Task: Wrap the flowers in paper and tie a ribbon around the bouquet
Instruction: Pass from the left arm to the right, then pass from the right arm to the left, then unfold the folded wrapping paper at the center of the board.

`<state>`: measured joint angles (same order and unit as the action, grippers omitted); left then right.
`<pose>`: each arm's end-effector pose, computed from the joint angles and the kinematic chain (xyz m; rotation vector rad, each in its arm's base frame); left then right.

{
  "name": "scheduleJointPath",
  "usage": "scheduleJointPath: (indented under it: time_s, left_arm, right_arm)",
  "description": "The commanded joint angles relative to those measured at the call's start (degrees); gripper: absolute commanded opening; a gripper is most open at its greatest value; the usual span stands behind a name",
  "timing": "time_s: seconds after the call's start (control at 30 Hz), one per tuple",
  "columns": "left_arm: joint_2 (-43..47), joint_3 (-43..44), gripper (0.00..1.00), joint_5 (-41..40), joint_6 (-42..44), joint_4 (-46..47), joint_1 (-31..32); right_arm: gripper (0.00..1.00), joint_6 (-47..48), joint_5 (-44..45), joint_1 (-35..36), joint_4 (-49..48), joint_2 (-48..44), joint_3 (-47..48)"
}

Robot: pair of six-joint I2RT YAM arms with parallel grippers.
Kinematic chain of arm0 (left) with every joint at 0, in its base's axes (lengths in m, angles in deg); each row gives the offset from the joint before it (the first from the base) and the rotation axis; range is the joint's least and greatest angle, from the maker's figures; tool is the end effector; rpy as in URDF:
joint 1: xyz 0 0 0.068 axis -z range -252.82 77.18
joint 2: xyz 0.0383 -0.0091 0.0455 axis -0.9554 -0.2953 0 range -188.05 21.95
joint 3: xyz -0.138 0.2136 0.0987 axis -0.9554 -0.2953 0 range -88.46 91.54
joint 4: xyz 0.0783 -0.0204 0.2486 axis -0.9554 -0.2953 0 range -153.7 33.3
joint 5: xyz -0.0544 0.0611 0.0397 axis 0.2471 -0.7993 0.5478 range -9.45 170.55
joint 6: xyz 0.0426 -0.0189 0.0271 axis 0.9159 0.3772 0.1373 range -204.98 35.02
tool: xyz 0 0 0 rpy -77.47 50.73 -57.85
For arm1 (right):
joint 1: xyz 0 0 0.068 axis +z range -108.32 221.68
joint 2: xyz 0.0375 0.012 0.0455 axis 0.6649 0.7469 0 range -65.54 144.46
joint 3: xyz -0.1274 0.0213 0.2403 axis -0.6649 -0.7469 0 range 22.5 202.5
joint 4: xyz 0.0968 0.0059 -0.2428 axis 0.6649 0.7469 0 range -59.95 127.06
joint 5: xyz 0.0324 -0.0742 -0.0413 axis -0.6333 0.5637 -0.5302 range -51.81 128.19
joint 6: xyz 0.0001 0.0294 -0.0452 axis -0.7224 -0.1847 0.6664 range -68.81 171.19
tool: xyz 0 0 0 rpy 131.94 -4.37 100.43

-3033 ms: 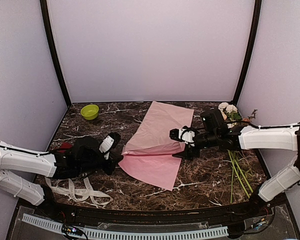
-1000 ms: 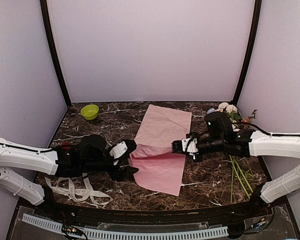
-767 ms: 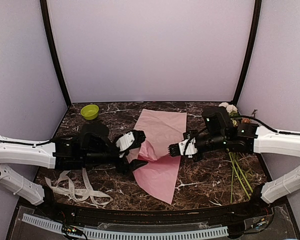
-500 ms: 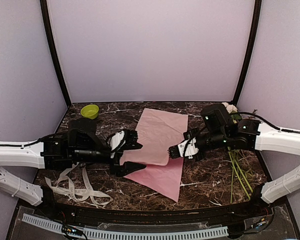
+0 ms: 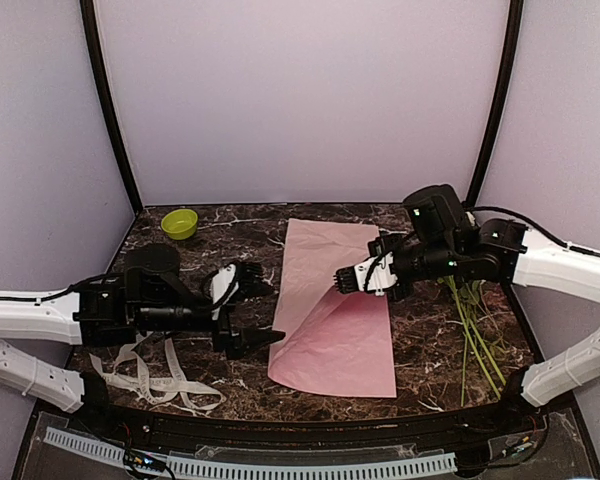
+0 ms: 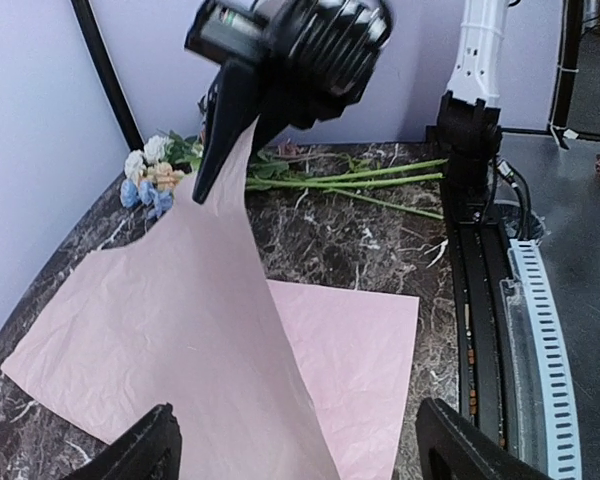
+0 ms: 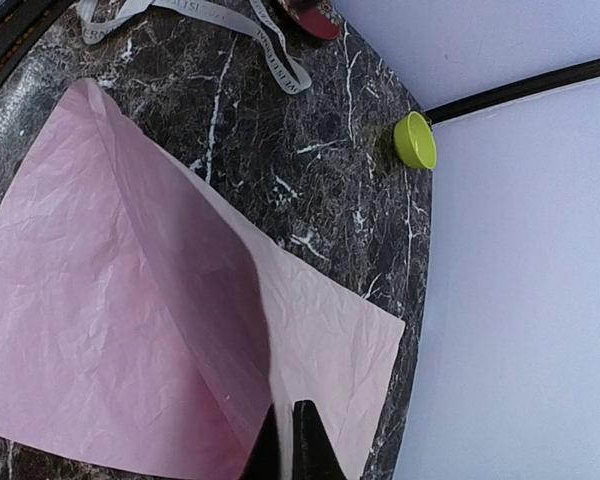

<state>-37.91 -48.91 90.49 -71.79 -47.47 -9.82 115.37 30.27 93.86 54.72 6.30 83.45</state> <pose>0.1057 -0.2212 0.2921 1.2278 1.3545 -0.7760 0.1669 0.2231 0.3134 -1.8961 1.0850 0.0328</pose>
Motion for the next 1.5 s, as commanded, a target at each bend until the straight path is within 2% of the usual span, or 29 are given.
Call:
scheduleJointPath:
  time_s: [0.0,0.17,0.33,0.4,0.43,0.47,0.5,0.53,0.67,0.73,0.77,0.8,0.93,1.03,1.1,1.2,1.3,1.47]
  left_arm:
    - [-9.1,1.7,0.83,-4.0,-4.3,6.9,0.2]
    - [-15.0,2.5,0.81,-8.5,-3.8,11.6,0.3]
    - [-20.7,3.0,0.66,-6.3,-7.6,15.4,0.3]
    - [-22.3,3.2,0.48,-6.4,-9.6,16.3,0.3]
    - [-22.7,3.2,0.32,-7.1,-10.5,17.0,0.3]
    - [-22.7,3.0,0.11,-9.0,-11.5,18.0,0.3]
    - [-22.4,2.8,0.01,-11.2,-12.9,18.5,0.3]
    - [-21.9,2.6,0.00,-14.1,-15.1,18.6,0.3]
    - [-16.7,-1.4,0.00,-25.4,-22.8,22.4,-0.5]
    - [-13.3,-5.0,0.00,-28.9,-29.6,24.6,-2.1]
    - [-11.7,-7.0,0.00,-30.7,-33.7,25.9,-2.7]
    - [-10.2,-9.5,0.00,-32.5,-39.3,27.8,-3.1]
    - [-5.2,-18.5,0.00,-41.4,-55.5,33.1,-3.6]
    - [-1.4,-24.7,0.00,-47.3,-68.7,32.9,-4.3]
    - [0.3,-26.9,0.00,-49.1,-71.3,32.6,-4.5]
    - [2.7,-28.6,0.00,-51.0,-78.3,27.1,-4.6]
    - [5.3,-31.9,0.00,-51.8,-80.3,29.0,-5.0]
    - [10.8,-32.3,0.00,-53.1,-83.7,21.1,-5.7]
  right_arm:
    - [0.00,-1.9,-1.5,2.2,-2.4,1.3,1.5]
    - [0.00,-3.2,-1.1,3.5,-1.7,1.4,1.7]
    - [0.00,-4.4,-1.4,4.0,-2.3,1.1,1.8]
    - [0.00,-4.7,-1.2,4.0,-2.5,1.1,1.7]
    - [0.00,-5.0,-1.1,4.1,-2.6,1.1,1.6]
    - [0.00,-5.5,-1.2,4.1,-2.9,1.0,1.5]
    - [0.00,-6.2,-1.1,4.1,-3.4,0.8,1.4]
    - [0.00,-7.3,-0.5,4.1,-4.6,0.5,1.2]
    - [0.26,-18.5,6.2,3.8,-14.7,-2.7,-1.8]
    - [0.42,-25.2,8.9,3.1,-20.7,-5.3,-4.1]
    - [0.46,-29.9,10.0,2.3,-23.8,-6.5,-5.2]
    - [0.46,-34.7,10.1,1.2,-26.5,-7.5,-6.2]
    - [0.44,-48.8,5.9,-3.6,-30.6,-7.5,-9.7]
    - [0.32,-55.0,6.6,-3.8,-28.9,-2.2,-10.2]
    - [0.19,-59.4,6.9,-4.1,-27.3,3.1,-8.9]
    - [0.03,-61.9,7.2,-4.2,-23.4,12.6,-4.6]
    - [0.00,-62.8,6.9,-4.2,-21.4,23.6,-0.2]
    - [0.00,-64.8,7.6,-4.2,-17.0,38.8,11.0]
